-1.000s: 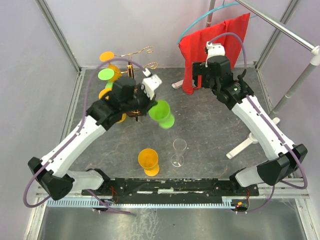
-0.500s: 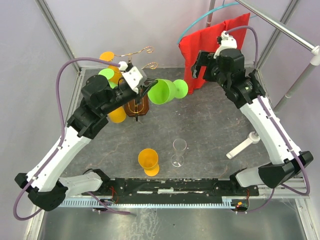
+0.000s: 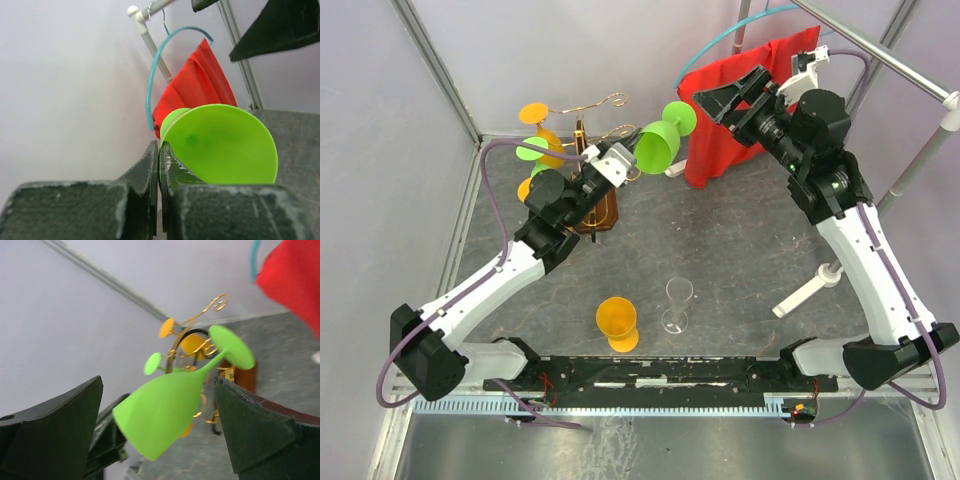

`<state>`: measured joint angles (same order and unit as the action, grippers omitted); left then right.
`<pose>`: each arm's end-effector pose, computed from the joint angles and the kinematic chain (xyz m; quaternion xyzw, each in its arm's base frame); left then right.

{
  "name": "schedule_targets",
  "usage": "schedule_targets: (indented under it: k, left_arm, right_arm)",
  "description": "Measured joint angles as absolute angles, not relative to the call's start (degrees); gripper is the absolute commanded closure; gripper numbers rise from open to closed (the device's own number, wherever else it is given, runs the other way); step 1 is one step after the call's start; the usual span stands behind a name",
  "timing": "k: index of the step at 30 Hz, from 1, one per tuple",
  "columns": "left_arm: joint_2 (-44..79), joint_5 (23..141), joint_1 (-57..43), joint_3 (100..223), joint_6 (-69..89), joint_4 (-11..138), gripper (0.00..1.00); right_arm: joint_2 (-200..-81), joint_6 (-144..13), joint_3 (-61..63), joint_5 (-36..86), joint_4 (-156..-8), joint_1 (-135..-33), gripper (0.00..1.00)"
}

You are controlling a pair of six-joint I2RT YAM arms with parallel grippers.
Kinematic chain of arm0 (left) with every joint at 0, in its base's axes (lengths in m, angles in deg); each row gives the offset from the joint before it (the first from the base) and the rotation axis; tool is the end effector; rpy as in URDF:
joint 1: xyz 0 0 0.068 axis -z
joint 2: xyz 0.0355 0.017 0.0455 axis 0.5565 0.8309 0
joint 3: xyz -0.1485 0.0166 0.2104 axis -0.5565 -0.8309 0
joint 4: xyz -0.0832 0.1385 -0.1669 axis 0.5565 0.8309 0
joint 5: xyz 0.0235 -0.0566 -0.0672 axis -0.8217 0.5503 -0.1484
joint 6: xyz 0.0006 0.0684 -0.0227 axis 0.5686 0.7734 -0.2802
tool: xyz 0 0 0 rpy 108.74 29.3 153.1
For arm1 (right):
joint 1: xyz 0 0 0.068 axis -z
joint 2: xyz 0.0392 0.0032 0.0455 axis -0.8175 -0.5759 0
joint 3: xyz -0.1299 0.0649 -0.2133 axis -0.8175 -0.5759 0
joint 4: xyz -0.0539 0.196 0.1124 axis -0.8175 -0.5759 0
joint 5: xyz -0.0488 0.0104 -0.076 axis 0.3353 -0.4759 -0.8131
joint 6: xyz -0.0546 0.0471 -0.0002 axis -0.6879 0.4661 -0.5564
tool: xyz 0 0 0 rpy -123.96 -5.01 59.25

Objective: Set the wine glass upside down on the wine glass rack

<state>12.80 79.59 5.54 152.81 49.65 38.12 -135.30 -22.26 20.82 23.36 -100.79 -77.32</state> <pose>0.2136 -0.1835 0.4285 0.3516 0.4504 -0.1119 0.8130 0.2522 0.1114 0.4833 0.1287 0.6932 0.4489 0.5490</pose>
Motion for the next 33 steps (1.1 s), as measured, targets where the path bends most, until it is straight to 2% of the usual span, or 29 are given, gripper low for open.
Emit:
schedule_targets:
  k: [7,19,33]
  left_arm:
    - [13.9,78.5,5.5,148.7,51.3,24.4,0.97]
    - [13.4,78.2,5.5,144.7,52.8,15.2,0.97]
    - [15.7,78.4,6.1,143.7,52.9,8.2,0.97]
  right_arm:
    - [-137.1,-8.4,15.3,31.4,-92.8,-75.6,0.02]
    - [-143.0,7.6,13.1,38.5,-81.8,-73.8,0.10]
    - [-145.8,12.3,13.2,41.6,-78.7,-73.8,0.14]
